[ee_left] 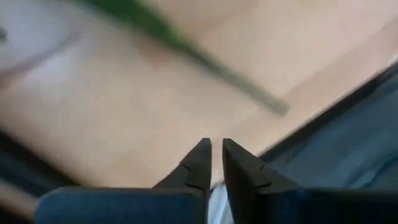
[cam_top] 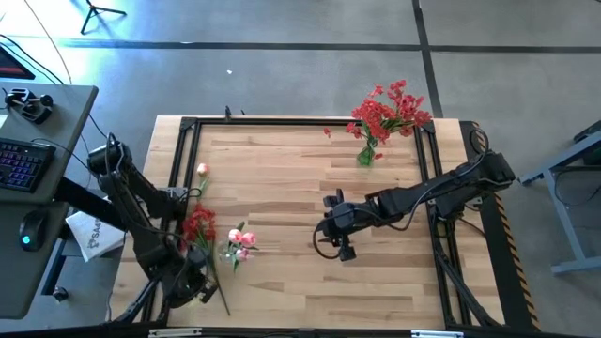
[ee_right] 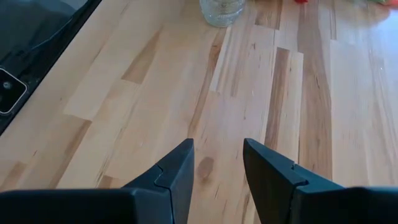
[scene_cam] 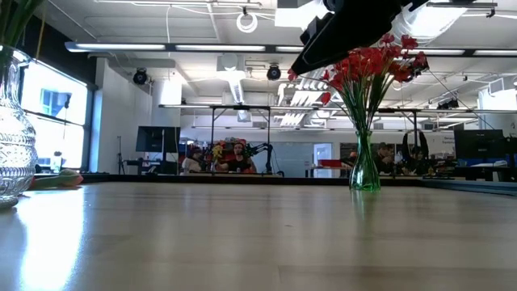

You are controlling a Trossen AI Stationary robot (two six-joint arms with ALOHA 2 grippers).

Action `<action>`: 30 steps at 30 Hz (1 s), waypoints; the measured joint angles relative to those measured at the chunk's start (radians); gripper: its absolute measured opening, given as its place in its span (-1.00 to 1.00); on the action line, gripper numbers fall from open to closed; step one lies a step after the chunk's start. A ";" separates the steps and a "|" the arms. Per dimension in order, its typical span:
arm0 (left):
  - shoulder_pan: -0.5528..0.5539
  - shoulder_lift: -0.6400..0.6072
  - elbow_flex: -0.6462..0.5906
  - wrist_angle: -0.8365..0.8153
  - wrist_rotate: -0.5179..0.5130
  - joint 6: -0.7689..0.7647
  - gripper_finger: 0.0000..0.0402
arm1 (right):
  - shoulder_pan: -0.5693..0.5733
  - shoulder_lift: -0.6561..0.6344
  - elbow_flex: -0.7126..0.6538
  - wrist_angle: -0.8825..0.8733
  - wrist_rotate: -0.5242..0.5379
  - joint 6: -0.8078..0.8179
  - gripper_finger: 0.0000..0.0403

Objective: Sort flowers into vase by color
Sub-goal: Put the red flowers into the green vase

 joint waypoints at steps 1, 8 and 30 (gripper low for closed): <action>-0.003 -0.001 0.000 -0.003 -0.050 -0.022 -0.82 | 0.002 0.000 0.000 0.000 0.000 -0.001 -0.34; -0.029 0.042 0.000 -0.156 -0.155 -0.232 -0.42 | 0.003 0.000 0.000 0.005 0.000 -0.023 -0.34; 0.093 0.226 0.000 -0.231 -0.066 -0.233 -0.10 | 0.003 0.000 0.000 0.011 0.000 -0.065 -0.34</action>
